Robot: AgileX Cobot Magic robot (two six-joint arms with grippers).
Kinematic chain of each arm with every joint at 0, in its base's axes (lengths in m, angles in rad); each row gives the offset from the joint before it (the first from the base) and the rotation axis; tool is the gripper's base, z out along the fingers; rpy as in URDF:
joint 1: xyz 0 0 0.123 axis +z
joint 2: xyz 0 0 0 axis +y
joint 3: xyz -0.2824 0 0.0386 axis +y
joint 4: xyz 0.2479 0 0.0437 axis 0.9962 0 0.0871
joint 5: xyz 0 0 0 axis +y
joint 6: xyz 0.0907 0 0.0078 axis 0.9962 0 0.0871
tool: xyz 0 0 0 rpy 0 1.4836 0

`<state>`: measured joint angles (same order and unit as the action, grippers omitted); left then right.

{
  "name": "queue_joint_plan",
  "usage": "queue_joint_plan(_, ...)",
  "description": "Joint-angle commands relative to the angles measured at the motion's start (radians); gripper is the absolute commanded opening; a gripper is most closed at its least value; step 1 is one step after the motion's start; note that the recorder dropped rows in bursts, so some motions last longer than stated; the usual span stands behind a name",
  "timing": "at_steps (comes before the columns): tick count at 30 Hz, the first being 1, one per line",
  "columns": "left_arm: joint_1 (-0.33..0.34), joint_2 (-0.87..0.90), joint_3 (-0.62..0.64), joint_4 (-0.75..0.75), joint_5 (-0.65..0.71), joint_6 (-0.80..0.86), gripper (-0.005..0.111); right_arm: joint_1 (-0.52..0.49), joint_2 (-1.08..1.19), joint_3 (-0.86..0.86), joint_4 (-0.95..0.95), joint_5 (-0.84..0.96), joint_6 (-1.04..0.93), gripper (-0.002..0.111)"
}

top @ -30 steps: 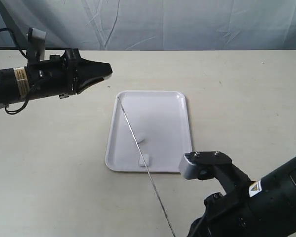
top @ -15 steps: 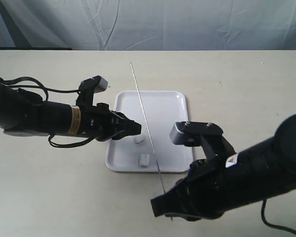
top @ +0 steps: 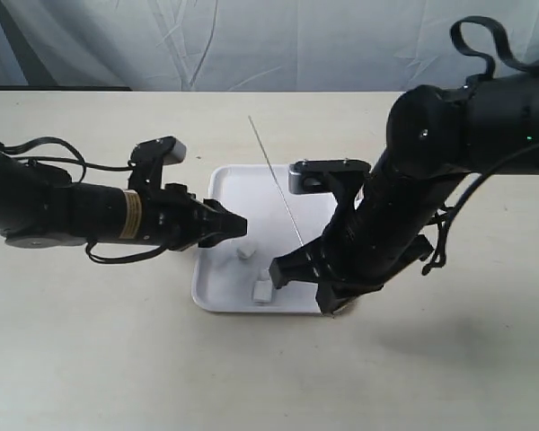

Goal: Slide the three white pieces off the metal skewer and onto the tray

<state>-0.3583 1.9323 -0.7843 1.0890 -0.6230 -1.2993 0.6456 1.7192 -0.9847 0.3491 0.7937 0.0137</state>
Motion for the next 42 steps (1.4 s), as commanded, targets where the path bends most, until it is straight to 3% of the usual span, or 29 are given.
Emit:
queue_joint_plan(1, 0.039, -0.071, -0.004, 0.01, 0.003, 0.01, 0.044, -0.005, 0.068, -0.023, -0.034, 0.011, 0.014, -0.001)
queue_joint_plan(8, 0.048, -0.212, -0.004, 0.091, 0.066, 0.003, 0.044, -0.005, 0.125, -0.024, -0.026, -0.021, 0.014, 0.001)
queue_joint_plan(12, 0.048, -0.282, -0.004, 0.128, 0.232, -0.022, 0.044, -0.005, 0.135, -0.024, -0.017, -0.047, 0.014, 0.024)
queue_joint_plan(15, 0.048, -0.342, -0.002, 0.198, 0.349, -0.113, 0.044, -0.005, 0.135, -0.028, 0.003, -0.048, 0.014, 0.034)
queue_joint_plan(18, 0.048, -0.407, 0.013, 0.278, 0.409, -0.217, 0.044, -0.005, 0.12, -0.045, 0.003, -0.018, 0.014, 0.034)
queue_joint_plan(24, 0.048, -0.56, 0.069, 0.324, 0.504, -0.23, 0.044, -0.005, 0.007, -0.112, -0.01, 0.077, 0.014, 0.034)
queue_joint_plan(34, 0.048, -0.901, 0.233, 0.326, 0.513, -0.216, 0.044, -0.005, -0.216, -0.109, -0.115, 0.27, -0.038, 0.034)
queue_joint_plan(37, 0.048, -1.048, 0.303, 0.333, 0.505, -0.214, 0.044, 0.003, -0.319, -0.04, -0.082, 0.189, -0.076, 0.034)
queue_joint_plan(42, 0.048, -1.34, 0.457, 0.273, 0.461, -0.223, 0.044, 0.079, -0.572, 0.196, -0.041, -0.132, -0.078, 0.034)
